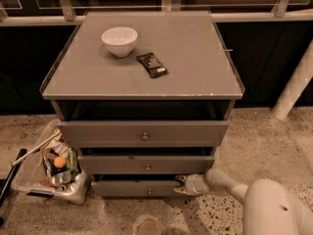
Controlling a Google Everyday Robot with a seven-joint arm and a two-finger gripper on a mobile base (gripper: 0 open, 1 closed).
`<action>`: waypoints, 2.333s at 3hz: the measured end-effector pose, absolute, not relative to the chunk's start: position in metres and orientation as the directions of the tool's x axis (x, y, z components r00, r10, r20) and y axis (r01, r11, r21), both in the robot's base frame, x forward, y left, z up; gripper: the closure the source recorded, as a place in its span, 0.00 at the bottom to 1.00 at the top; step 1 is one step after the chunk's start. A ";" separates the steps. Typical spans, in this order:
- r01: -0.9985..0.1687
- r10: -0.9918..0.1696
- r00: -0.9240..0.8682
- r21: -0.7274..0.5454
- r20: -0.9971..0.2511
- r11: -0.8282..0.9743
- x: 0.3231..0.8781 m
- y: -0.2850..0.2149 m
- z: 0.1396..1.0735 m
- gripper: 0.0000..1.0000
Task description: Open bottom drawer
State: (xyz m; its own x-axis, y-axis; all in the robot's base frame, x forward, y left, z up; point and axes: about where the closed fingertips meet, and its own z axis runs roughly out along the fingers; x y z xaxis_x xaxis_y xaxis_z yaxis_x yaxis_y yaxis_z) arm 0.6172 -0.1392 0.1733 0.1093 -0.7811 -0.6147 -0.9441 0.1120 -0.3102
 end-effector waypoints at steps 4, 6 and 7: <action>-0.940 -0.755 0.070 -0.297 -0.652 0.169 0.549 -0.161 0.192 0.81; -0.940 -0.755 0.070 -0.297 -0.652 0.169 0.549 -0.160 0.192 0.34; -0.940 -0.755 0.070 -0.297 -0.652 0.169 0.549 -0.160 0.192 0.11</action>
Offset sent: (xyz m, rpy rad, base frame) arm -0.1130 -0.0426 0.0411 0.0617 -0.0097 -0.0561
